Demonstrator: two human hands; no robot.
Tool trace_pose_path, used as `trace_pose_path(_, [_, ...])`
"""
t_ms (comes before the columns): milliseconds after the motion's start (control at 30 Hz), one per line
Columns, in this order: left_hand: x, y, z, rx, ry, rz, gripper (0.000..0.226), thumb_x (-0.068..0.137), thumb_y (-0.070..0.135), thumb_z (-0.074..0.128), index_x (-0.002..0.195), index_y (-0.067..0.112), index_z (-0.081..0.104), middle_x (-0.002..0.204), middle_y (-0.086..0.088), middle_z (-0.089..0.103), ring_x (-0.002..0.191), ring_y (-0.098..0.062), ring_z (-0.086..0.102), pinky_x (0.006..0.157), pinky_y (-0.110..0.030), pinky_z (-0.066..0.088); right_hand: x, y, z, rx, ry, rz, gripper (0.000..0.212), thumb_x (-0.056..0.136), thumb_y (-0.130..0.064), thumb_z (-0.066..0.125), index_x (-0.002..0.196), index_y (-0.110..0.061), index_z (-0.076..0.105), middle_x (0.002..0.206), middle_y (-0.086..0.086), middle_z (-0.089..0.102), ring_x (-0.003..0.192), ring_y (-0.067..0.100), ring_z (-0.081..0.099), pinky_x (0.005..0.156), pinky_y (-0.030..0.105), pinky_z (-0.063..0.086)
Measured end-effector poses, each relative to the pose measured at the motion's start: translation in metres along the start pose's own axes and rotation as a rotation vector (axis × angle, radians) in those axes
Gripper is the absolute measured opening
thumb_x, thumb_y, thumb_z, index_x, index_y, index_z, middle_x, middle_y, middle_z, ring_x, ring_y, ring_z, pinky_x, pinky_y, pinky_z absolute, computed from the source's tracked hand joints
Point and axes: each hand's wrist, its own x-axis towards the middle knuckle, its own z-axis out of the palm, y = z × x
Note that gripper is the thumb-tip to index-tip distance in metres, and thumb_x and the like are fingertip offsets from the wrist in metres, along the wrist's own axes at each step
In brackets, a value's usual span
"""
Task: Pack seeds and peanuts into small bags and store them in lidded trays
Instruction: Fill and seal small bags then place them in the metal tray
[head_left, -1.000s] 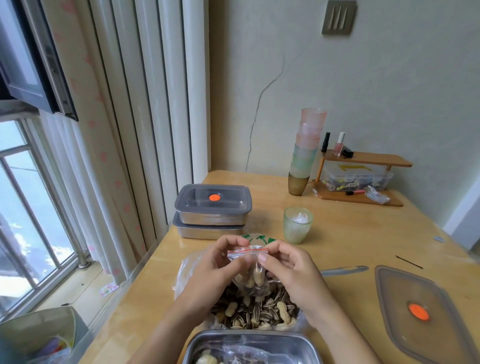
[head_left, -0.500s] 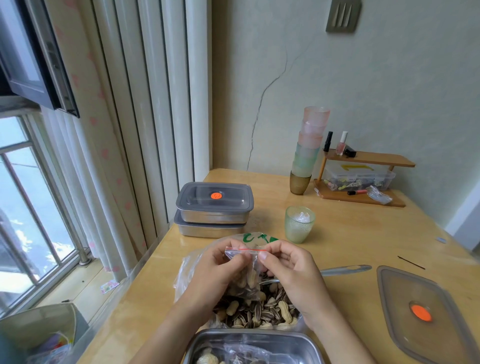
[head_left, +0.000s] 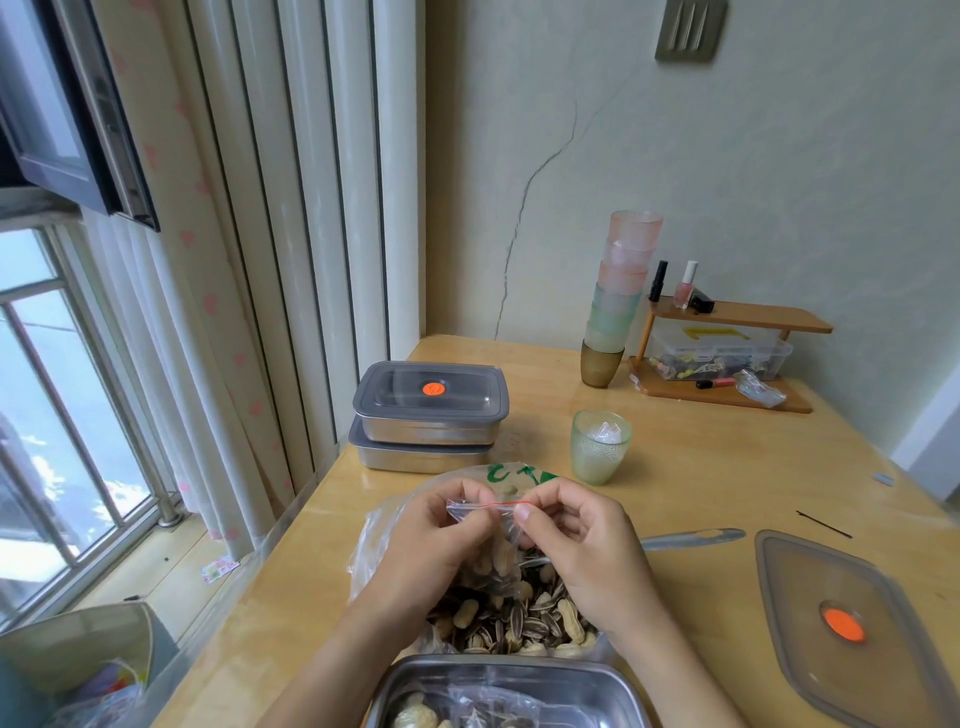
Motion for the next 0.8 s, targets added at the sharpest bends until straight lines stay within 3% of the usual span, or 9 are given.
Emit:
trace_pose_path(67, [-0.0014, 0.0015, 0.0018, 0.025, -0.018, 0.011, 0.012, 0.099, 0.008, 0.063, 0.090, 0.000, 0.062, 0.066, -0.012, 0.065, 0.059, -0.018, 0.057, 0.057, -0.024, 0.047, -0.0005, -0.0005, -0.0002, -0.023, 0.014, -0.025, 0.006, 0.091, -0.027, 0.072, 0.085, -0.028, 0.074, 0.082, 0.003, 0.076, 0.079, 0.023, 0.072, 0.081, 0.048, 0.061])
trace_pose_path(267, [-0.0026, 0.0041, 0.0029, 0.017, -0.005, 0.020, 0.016, 0.098, 0.009, 0.064, 0.092, -0.006, 0.064, 0.075, -0.023, 0.070, 0.065, -0.024, 0.063, 0.062, -0.026, 0.052, -0.0011, -0.0017, -0.0032, -0.060, -0.016, -0.028, 0.014, 0.097, -0.016, 0.071, 0.085, -0.023, 0.074, 0.083, 0.003, 0.075, 0.080, 0.021, 0.072, 0.081, 0.044, 0.061])
trace_pose_path(467, [-0.0034, 0.0050, 0.0030, -0.013, 0.021, 0.024, 0.018, 0.097, 0.012, 0.064, 0.087, -0.003, 0.067, 0.075, -0.025, 0.071, 0.062, -0.022, 0.063, 0.060, -0.024, 0.052, -0.0023, -0.0045, -0.0021, 0.142, -0.044, 0.067, 0.007, 0.098, -0.007, 0.067, 0.095, -0.009, 0.073, 0.086, 0.006, 0.076, 0.080, 0.013, 0.071, 0.073, 0.022, 0.053])
trace_pose_path(633, [-0.0025, 0.0026, 0.0025, 0.014, 0.001, 0.030, 0.015, 0.097, 0.013, 0.065, 0.087, 0.002, 0.067, 0.073, -0.020, 0.071, 0.064, -0.024, 0.060, 0.061, -0.024, 0.051, -0.0013, -0.0027, -0.0040, 0.126, -0.026, 0.050, 0.009, 0.097, -0.009, 0.070, 0.089, -0.012, 0.072, 0.084, 0.006, 0.075, 0.081, 0.015, 0.071, 0.076, 0.026, 0.055])
trace_pose_path(800, [-0.0021, 0.0012, 0.0041, 0.057, -0.006, 0.086, 0.013, 0.096, 0.010, 0.067, 0.090, -0.001, 0.067, 0.072, -0.015, 0.071, 0.063, -0.021, 0.062, 0.061, -0.024, 0.053, -0.0019, -0.0011, -0.0015, -0.004, 0.011, -0.070, 0.008, 0.090, -0.024, 0.068, 0.082, -0.024, 0.067, 0.080, 0.003, 0.071, 0.079, 0.024, 0.068, 0.077, 0.043, 0.057])
